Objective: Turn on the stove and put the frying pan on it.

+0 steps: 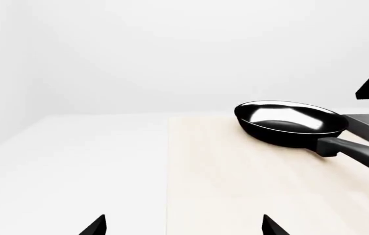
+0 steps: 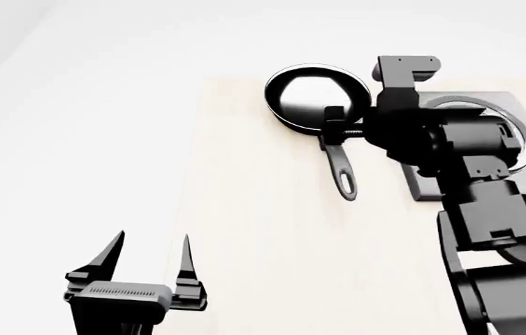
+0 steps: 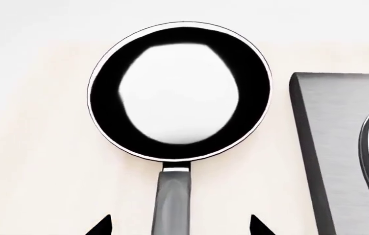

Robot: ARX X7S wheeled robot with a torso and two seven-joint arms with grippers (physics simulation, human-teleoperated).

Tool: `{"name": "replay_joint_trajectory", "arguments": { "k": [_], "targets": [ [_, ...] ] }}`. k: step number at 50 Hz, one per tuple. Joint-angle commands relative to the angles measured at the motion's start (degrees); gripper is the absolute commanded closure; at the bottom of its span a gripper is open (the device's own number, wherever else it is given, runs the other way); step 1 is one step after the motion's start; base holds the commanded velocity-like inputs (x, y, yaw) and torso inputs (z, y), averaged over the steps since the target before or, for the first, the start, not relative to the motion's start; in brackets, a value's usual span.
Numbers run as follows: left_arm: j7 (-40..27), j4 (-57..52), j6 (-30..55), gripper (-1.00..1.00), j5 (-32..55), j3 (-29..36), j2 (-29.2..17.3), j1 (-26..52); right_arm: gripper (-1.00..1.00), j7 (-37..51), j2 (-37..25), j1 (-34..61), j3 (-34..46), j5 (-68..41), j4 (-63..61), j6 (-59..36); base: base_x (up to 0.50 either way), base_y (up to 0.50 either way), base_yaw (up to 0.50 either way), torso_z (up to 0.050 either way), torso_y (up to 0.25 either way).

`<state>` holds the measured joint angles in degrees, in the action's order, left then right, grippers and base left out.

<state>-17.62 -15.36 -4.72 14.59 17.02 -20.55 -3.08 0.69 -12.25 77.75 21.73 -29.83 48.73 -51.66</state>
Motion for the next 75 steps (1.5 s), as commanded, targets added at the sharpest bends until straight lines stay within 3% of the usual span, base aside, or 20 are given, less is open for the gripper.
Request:
{"name": "replay_joint_trajectory", "arguments": {
  "k": [1, 24, 75],
  "targets": [
    [-0.14, -0.02, 0.00, -1.00, 0.10, 0.13, -0.14, 0.07, -1.00, -3.56, 3.83, 3.15, 2.23, 3.08, 15.13, 8.39, 0.00, 0.00, 0.00, 0.000, 0.000],
    [-0.43, 0.12, -0.10, -1.00, 0.09, 0.53, -0.31, 0.21, -1.00, -6.45, 7.96, 3.46, 3.85, 5.52, 25.94, 14.39, 0.00, 0.00, 0.00, 0.000, 0.000],
    [-0.97, 0.73, -0.69, -1.00, 0.25, 1.15, -0.68, 0.48, -1.00, -8.42, 8.98, 0.18, -5.91, 18.13, 26.17, 11.97, 0.00, 0.00, 0.00, 0.000, 0.000]
  ]
}}
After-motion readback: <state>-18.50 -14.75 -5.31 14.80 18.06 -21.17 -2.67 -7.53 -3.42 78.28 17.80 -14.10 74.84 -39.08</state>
